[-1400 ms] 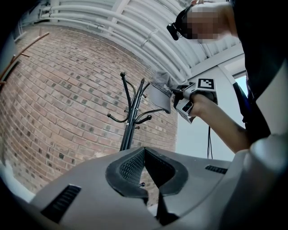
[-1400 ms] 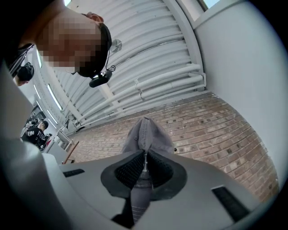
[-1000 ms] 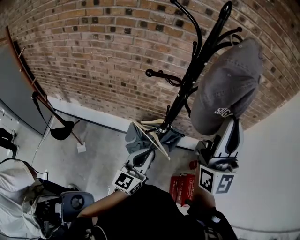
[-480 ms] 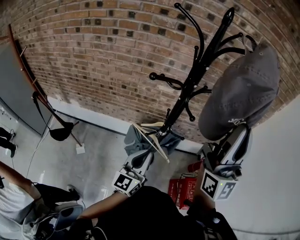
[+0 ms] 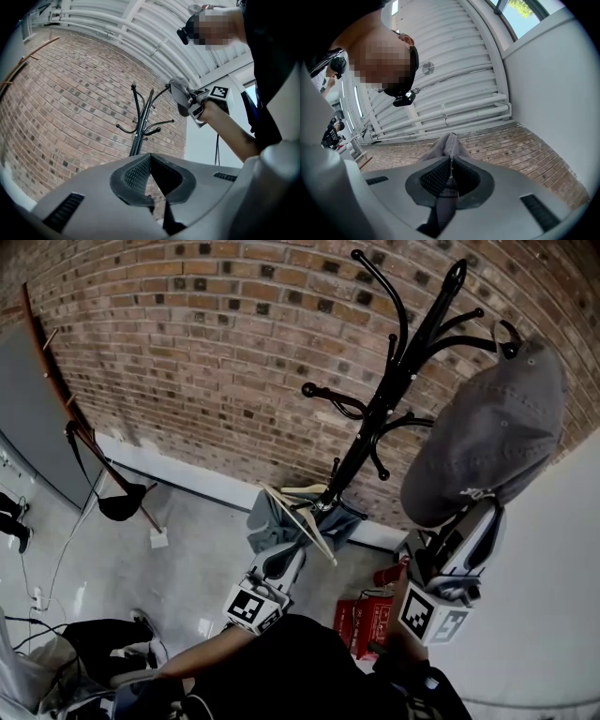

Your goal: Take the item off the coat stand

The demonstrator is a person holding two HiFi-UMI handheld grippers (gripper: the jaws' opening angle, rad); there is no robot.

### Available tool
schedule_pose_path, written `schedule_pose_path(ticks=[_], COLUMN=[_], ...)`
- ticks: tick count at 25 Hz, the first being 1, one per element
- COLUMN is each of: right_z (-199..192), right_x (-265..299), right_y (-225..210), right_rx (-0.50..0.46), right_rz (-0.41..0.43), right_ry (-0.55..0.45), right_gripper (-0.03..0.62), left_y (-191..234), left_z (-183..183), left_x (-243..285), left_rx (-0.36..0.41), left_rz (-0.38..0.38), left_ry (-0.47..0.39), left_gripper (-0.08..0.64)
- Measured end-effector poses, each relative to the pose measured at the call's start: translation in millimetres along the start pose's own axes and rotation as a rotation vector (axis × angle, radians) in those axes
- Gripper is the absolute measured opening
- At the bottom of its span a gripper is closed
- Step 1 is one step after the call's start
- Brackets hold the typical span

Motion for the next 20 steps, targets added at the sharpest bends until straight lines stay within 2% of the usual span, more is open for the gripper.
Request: schedule_pose_path(ticks=[8,20], right_z=[16,18], right_x=[-5,-29], right_y=[6,14], right_rx=[-0.019,0.019], right_rz=[-0.003,0.027], right_ry=[-0.034,0.012], right_gripper=[0.034,0.034], left_y=[-1,-10], left_z=[5,5], left_x=[-11,-21], left_rx=[0.005,-0.006], left_rz=[0.006,-0.005], left_ry=[-0.01,0.0], left_gripper=[0.017,0.017])
Point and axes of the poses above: the fingertips, and each gripper's own axes: x forward along the fingers, y to its left, z out of its top, the point moved 4 cm from there along -x, backward along the fingers, and after that the axes turned 12 degrees about -y, right-handed, at the moved point
